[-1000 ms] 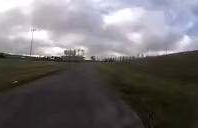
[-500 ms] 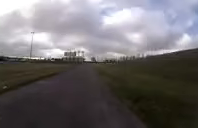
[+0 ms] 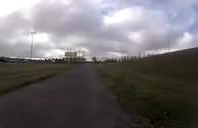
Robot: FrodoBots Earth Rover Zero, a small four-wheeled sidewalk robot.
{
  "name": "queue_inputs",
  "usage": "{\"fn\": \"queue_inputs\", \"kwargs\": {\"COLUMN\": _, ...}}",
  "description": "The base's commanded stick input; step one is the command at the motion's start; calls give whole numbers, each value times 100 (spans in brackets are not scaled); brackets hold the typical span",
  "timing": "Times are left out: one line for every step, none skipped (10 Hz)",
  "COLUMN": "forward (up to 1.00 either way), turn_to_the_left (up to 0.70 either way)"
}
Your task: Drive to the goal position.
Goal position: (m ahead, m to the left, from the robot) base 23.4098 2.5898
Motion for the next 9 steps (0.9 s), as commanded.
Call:
{"fn": "queue_inputs", "kwargs": {"forward": 100, "turn_to_the_left": 0}}
{"fn": "queue_inputs", "kwargs": {"forward": 100, "turn_to_the_left": 0}}
{"fn": "queue_inputs", "kwargs": {"forward": 100, "turn_to_the_left": 0}}
{"fn": "queue_inputs", "kwargs": {"forward": 100, "turn_to_the_left": 0}}
{"fn": "queue_inputs", "kwargs": {"forward": 100, "turn_to_the_left": 0}}
{"fn": "queue_inputs", "kwargs": {"forward": 100, "turn_to_the_left": 0}}
{"fn": "queue_inputs", "kwargs": {"forward": 100, "turn_to_the_left": 0}}
{"fn": "queue_inputs", "kwargs": {"forward": 100, "turn_to_the_left": 0}}
{"fn": "queue_inputs", "kwargs": {"forward": 100, "turn_to_the_left": 0}}
